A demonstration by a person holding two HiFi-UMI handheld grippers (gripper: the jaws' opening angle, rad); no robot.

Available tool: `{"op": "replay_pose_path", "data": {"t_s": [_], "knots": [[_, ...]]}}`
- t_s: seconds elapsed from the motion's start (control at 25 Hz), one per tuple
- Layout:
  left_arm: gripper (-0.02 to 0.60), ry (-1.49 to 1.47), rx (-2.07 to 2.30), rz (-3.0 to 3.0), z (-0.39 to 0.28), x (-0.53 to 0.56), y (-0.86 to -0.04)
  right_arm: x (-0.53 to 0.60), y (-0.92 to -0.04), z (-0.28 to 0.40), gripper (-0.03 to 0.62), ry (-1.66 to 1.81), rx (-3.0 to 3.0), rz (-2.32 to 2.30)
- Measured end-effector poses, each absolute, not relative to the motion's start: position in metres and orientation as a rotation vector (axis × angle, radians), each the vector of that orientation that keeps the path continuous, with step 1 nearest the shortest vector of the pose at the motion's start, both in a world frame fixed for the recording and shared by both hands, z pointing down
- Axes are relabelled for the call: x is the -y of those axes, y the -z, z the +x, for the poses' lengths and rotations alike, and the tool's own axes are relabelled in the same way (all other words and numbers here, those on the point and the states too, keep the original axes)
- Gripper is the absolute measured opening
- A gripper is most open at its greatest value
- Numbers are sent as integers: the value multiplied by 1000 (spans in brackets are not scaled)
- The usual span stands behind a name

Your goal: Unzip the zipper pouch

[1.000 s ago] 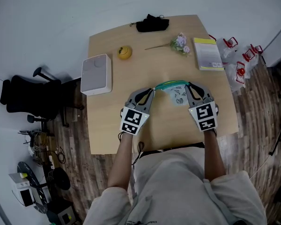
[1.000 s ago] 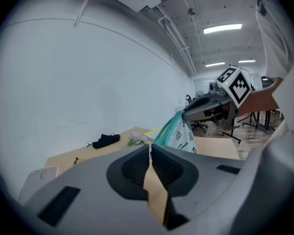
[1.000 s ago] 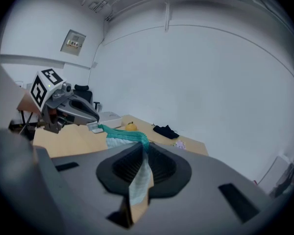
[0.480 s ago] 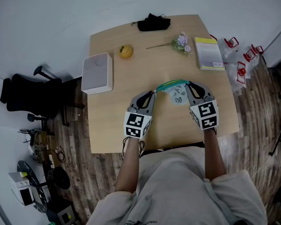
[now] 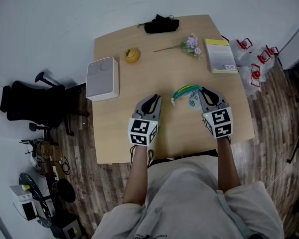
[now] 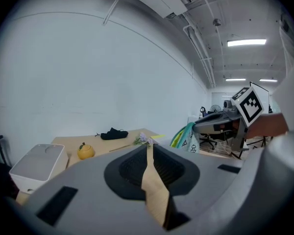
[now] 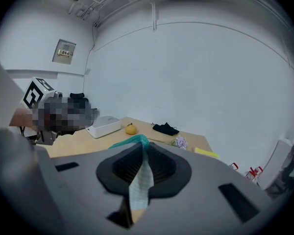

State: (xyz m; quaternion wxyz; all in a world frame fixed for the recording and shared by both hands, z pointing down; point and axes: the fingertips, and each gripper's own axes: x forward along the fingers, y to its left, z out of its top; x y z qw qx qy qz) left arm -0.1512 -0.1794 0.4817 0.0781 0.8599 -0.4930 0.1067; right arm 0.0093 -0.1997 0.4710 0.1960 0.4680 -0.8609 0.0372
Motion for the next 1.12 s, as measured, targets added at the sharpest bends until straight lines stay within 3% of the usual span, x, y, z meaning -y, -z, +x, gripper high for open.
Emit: {"op": "replay_pose_path", "data": {"t_s": [1.12], "knots": [[21, -246, 1669, 2453, -181, 172, -469, 180, -486, -41, 44, -168, 2497, 1071]]}}
